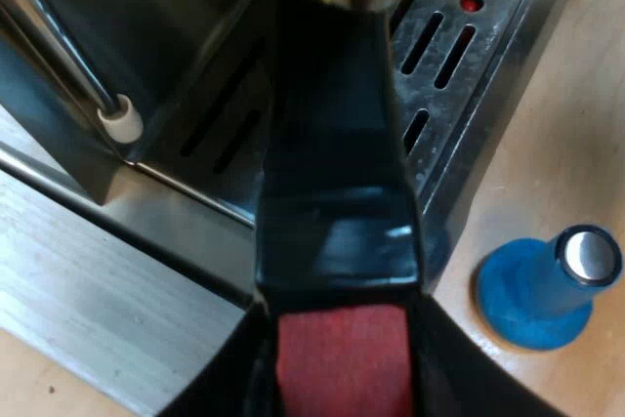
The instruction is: Put the handle in the coffee machine
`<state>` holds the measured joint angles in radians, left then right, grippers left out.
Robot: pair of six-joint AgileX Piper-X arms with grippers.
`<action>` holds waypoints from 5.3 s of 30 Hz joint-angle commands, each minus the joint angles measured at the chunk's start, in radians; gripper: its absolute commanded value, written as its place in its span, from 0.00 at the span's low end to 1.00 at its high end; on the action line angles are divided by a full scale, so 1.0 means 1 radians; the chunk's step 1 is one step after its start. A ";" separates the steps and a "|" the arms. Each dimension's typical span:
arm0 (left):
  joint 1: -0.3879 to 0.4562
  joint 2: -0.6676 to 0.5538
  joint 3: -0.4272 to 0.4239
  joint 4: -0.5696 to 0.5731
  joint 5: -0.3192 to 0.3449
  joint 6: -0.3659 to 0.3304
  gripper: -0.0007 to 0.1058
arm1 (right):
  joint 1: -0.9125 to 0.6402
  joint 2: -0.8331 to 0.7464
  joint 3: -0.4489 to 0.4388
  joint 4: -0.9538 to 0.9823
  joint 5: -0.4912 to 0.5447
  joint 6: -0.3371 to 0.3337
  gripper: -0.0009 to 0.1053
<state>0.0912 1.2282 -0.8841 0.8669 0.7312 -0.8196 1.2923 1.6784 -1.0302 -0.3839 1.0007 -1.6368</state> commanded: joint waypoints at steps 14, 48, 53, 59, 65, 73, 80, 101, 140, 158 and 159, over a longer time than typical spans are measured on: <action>-0.002 -0.024 -0.029 -0.199 0.187 -0.101 0.01 | -0.003 0.000 0.000 -0.009 0.012 -0.012 0.74; -0.053 -0.024 -0.113 -0.143 0.274 -0.001 0.01 | -0.003 0.000 0.000 0.002 0.013 -0.012 0.74; -0.082 -0.024 -0.113 -0.181 0.209 -0.027 0.01 | -0.003 0.000 0.000 0.002 0.038 -0.012 0.74; -0.006 -0.024 -0.113 -0.171 0.201 -0.051 0.01 | -0.003 0.000 0.000 0.006 0.076 -0.013 0.74; 0.037 -0.024 -0.111 -0.028 0.209 0.100 0.01 | -0.010 0.000 0.000 0.006 0.076 -0.013 0.74; 0.035 -0.024 -0.072 0.020 0.209 0.151 0.01 | -0.013 0.000 0.000 0.006 0.074 -0.013 0.74; 0.035 -0.024 -0.046 -0.012 0.238 0.146 0.01 | -0.013 0.000 0.000 0.006 0.074 -0.013 0.74; 0.035 -0.024 -0.011 -0.079 0.271 0.145 0.01 | -0.151 0.102 0.000 -0.028 -0.088 -0.020 0.43; 0.035 -0.024 -0.011 -0.086 0.269 0.145 0.01 | -0.311 0.328 -0.109 -0.736 -0.264 -0.356 0.43; 0.035 -0.024 -0.011 -0.086 0.246 0.145 0.22 | -0.311 0.328 -0.109 -0.788 -0.257 -0.356 0.43; 0.035 -0.024 -0.011 -0.086 0.244 0.145 0.30 | -0.311 0.328 -0.109 -0.788 -0.257 -0.356 0.43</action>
<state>0.1282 1.2421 -0.8866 0.8001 0.8516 -0.7165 0.9881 2.0260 -1.1274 -1.1088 0.7465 -1.9886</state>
